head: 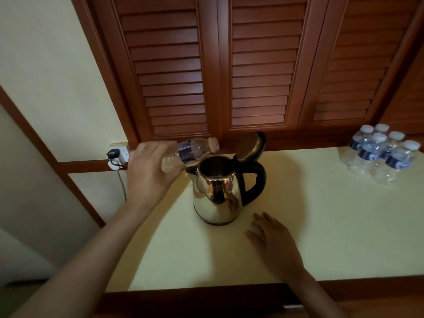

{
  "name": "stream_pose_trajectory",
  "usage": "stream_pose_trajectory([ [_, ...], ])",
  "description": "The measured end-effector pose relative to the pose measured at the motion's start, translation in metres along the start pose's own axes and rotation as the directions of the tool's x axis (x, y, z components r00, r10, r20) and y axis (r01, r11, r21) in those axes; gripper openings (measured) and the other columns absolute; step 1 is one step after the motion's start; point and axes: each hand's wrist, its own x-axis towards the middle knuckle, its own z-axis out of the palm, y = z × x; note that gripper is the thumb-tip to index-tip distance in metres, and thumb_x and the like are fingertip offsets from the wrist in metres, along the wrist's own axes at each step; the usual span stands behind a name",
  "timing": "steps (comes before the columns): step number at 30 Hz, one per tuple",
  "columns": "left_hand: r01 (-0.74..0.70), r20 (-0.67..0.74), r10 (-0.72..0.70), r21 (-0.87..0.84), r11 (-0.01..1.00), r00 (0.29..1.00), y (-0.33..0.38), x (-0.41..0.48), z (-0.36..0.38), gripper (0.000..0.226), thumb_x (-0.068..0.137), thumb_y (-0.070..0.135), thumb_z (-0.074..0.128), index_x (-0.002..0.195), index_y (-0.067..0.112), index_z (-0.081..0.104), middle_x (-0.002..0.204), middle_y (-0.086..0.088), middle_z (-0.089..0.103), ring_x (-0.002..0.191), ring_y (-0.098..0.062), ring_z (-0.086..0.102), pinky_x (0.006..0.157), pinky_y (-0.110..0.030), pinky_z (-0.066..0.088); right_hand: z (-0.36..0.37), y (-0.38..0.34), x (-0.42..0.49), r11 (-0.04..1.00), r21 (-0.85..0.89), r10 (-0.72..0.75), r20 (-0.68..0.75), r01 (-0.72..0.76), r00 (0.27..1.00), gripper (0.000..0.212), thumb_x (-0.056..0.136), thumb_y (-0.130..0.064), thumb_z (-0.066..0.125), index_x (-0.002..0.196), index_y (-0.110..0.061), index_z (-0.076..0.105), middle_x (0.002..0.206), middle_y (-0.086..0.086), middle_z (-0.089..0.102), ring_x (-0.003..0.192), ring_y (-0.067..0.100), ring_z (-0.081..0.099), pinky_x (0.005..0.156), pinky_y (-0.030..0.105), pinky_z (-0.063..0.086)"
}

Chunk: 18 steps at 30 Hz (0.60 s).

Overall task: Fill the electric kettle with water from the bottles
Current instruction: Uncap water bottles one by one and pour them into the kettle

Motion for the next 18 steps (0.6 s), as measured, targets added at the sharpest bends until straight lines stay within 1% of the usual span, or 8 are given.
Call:
stream_pose_trajectory([
  [3,0.213,0.013,-0.215,-0.207,0.955,0.976,0.003,-0.038,0.005,0.055,0.073,0.038,0.088,0.121,0.023,0.067,0.112,0.007,0.069,0.102,-0.015,0.061,0.086,-0.038,0.051,-0.003,-0.003,-0.001,1.0,0.024,-0.015,-0.005,0.016,1.0,0.061,0.088,-0.067,0.037,0.117,-0.021,0.065,0.14,-0.008,0.056,0.14,0.016,0.039,0.112,0.032,0.033],
  [5,0.313,0.044,-0.315,-0.303,0.9,0.948,0.008,-0.066,0.006,0.056,0.073,0.039,0.088,0.121,0.02,0.067,0.112,0.008,0.069,0.101,-0.008,0.064,0.086,-0.033,0.056,-0.004,-0.003,-0.001,0.999,0.049,-0.016,-0.008,0.016,1.0,0.057,0.088,-0.067,0.043,0.114,-0.021,0.065,0.138,-0.008,0.058,0.14,0.016,0.039,0.111,0.034,0.036],
  [7,0.417,0.106,-0.411,-0.401,0.816,0.905,0.019,-0.094,0.009,0.057,0.071,0.041,0.088,0.119,0.018,0.068,0.108,0.012,0.07,0.098,0.0,0.065,0.084,-0.027,0.058,-0.006,-0.004,-0.001,0.997,0.076,0.0,-0.003,0.0,1.0,0.054,0.086,-0.063,0.053,0.116,-0.02,0.066,0.134,-0.008,0.061,0.139,0.015,0.039,0.109,0.031,0.035],
  [9,0.527,0.208,-0.494,-0.487,0.696,0.844,0.034,-0.121,0.015,0.052,0.068,0.04,0.088,0.112,0.021,0.07,0.099,0.016,0.073,0.094,0.001,0.067,0.081,-0.028,0.06,-0.006,-0.006,-0.001,0.996,0.084,0.001,-0.021,0.001,1.0,0.049,0.085,-0.055,0.062,0.117,-0.018,0.067,0.129,-0.008,0.064,0.137,0.015,0.042,0.107,0.028,0.035],
  [11,0.582,0.29,-0.511,-0.509,0.634,0.809,0.046,-0.142,0.023,0.047,0.066,0.037,0.091,0.106,0.023,0.071,0.096,0.018,0.072,0.093,-0.002,0.068,0.079,-0.031,0.061,-0.008,-0.008,-0.002,0.997,0.08,0.001,-0.064,0.004,0.998,0.045,0.084,-0.052,0.066,0.114,-0.018,0.069,0.121,-0.007,0.067,0.129,0.015,0.049,0.102,0.021,0.034],
  [13,0.596,0.336,-0.495,-0.507,0.622,0.802,0.054,-0.156,0.031,0.042,0.067,0.034,0.092,0.102,0.025,0.071,0.094,0.02,0.07,0.093,-0.004,0.068,0.077,-0.03,0.061,-0.01,-0.009,-0.003,0.998,0.063,-0.017,-0.129,0.025,0.991,0.045,0.084,-0.055,0.064,0.105,-0.017,0.071,0.107,-0.006,0.07,0.11,0.018,0.058,0.093,0.019,0.038],
  [15,0.617,0.376,-0.49,-0.515,0.595,0.786,0.057,-0.163,0.036,0.042,0.068,0.034,0.092,0.102,0.024,0.071,0.092,0.02,0.071,0.093,-0.004,0.069,0.078,-0.029,0.061,-0.013,-0.011,-0.004,0.997,0.048,-0.05,-0.173,0.06,0.984,0.045,0.086,-0.058,0.06,0.099,-0.017,0.071,0.096,-0.006,0.068,0.092,0.018,0.057,0.083,0.022,0.042],
  [18,0.619,0.405,-0.469,-0.523,0.586,0.785,0.057,-0.167,0.04,0.046,0.067,0.033,0.093,0.107,0.021,0.072,0.098,0.014,0.074,0.097,-0.003,0.069,0.084,-0.026,0.06,-0.019,-0.018,-0.006,0.992,0.1,-0.067,-0.155,0.083,0.986,0.041,0.085,-0.057,0.059,0.099,-0.021,0.07,0.094,-0.01,0.064,0.085,0.015,0.052,0.077,0.022,0.042],
])
